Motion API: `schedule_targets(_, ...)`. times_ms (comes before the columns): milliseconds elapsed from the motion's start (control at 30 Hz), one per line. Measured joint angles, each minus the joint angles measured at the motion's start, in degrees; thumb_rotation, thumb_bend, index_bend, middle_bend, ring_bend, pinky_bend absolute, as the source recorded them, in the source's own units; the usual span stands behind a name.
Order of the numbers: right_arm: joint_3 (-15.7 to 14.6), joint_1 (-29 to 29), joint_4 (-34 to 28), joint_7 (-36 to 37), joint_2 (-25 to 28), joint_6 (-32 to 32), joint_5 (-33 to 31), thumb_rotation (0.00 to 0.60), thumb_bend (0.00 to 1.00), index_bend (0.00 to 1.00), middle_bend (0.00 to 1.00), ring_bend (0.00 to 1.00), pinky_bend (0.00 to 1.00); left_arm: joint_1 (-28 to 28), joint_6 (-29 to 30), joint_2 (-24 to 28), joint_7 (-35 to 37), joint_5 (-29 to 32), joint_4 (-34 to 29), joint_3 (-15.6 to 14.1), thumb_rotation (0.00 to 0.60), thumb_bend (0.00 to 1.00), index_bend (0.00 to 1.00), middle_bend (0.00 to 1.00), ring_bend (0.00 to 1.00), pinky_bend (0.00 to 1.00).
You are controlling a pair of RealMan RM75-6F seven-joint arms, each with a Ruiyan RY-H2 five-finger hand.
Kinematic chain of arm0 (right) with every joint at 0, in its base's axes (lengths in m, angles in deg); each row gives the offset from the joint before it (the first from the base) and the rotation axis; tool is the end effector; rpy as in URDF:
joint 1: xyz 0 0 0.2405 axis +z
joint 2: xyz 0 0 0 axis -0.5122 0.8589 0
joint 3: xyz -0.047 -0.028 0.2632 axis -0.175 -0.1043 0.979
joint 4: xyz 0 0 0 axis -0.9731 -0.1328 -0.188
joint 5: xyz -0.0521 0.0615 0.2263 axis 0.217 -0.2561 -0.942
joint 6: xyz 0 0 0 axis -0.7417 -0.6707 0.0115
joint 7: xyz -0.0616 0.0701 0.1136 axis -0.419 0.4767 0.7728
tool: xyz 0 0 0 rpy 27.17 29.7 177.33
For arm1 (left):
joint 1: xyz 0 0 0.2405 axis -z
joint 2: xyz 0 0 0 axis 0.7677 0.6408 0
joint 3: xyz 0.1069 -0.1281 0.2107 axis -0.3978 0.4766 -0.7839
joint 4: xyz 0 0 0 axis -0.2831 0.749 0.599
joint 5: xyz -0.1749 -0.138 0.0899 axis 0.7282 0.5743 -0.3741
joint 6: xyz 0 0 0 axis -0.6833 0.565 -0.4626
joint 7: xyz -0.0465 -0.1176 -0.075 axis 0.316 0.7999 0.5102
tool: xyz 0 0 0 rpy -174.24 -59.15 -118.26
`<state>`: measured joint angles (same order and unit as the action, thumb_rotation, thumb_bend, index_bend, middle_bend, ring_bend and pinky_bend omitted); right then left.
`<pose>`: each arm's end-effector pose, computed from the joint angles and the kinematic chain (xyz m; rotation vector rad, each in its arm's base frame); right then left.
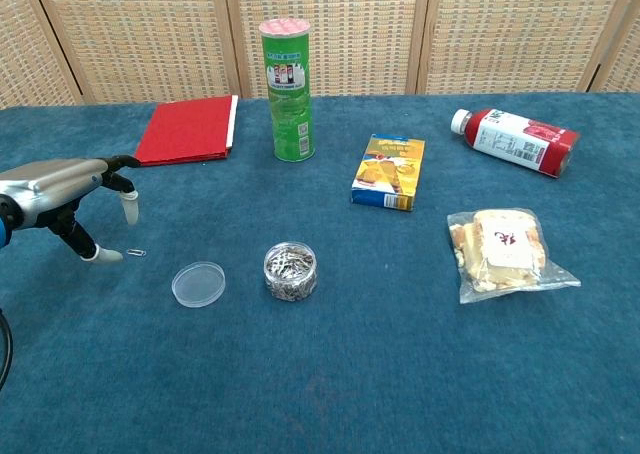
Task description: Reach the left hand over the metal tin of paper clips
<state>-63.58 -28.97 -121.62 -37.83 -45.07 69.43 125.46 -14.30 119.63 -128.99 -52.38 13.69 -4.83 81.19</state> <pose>-0.3082 -0.1725 0.1732 1.3610 -0.8526 0.9694 -0.2401 0.3437 -0.0451 -1.6891 -1.0123 -0.7061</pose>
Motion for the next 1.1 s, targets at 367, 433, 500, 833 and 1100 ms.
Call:
schedule_targets(367,-0.05,0.15,-0.06,0.05,0.07,-0.40,-0.20,0.600,0.00,0.00,0.00,0.00,0.00,0.76,-2.97,-0.32,-1.23,2.53,0.85,0.85,0.600,0.36,0.47,0.00,0.00,0.00)
schedule_targets(433,-0.05,0.18,-0.08,0.07,0.09,-0.45,-0.21,0.600,0.00,0.00,0.00,0.00,0.00,0.83,-3.27,-0.32,-1.58,2.85,0.85,0.83,0.600,0.38,0.47,0.00,0.00,0.00)
schedule_targets(500,-0.06,0.19,-0.08,0.19,0.12,-0.48,-0.22,0.600,0.00,0.00,0.00,0.00,0.00,0.86,-3.48,-0.40,-1.71,3.03,0.90,0.80,0.600,0.39,0.47,0.00,0.00,0.00)
schedule_targets(833,-0.07,0.23,-0.02,0.71,0.29,-0.59,-0.32,0.600,0.00,0.00,0.00,0.00,0.00,0.75,-4.24,-1.77,-0.39,2.77,3.15,0.84,0.600,0.41,0.49,0.00,0.00,0.00)
schedule_targets(1100,0.00,0.35,0.03,0.69,0.25,-0.78,-0.54,0.600,0.00,0.00,0.00,0.00,0.00,0.83,-4.72,-3.08,-0.24,2.36,5.21,0.66,0.600,0.41,0.49,0.00,0.00,0.00)
